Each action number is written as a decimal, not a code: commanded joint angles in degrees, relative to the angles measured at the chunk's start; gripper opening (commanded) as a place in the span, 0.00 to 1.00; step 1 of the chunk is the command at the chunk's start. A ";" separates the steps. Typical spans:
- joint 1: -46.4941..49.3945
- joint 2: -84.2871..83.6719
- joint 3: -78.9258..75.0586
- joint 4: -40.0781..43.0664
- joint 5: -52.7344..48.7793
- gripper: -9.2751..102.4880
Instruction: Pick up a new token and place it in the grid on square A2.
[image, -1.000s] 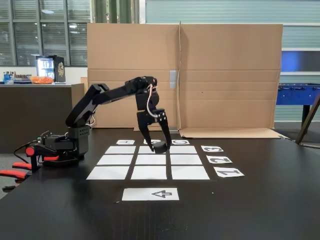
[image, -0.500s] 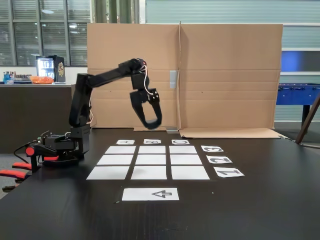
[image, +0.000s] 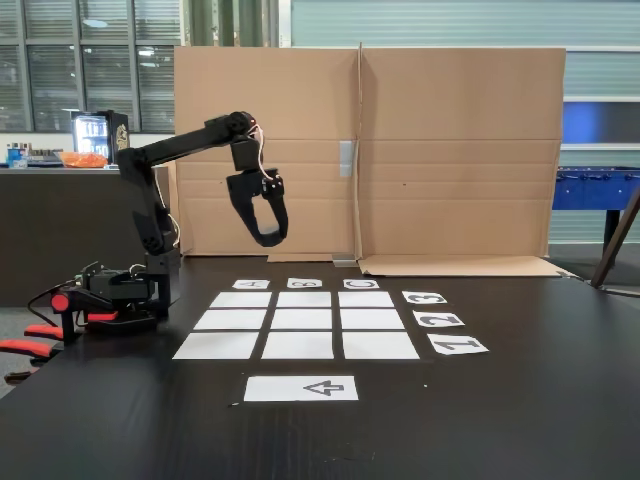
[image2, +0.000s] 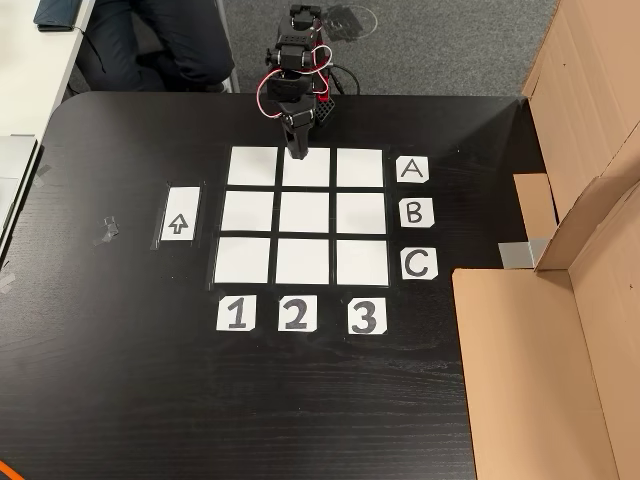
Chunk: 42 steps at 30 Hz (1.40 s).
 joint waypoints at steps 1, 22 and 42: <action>-1.49 4.48 3.60 -0.97 -1.14 0.25; -3.34 19.78 38.14 -16.08 -13.36 0.25; -3.34 22.24 52.12 -24.87 -15.82 0.24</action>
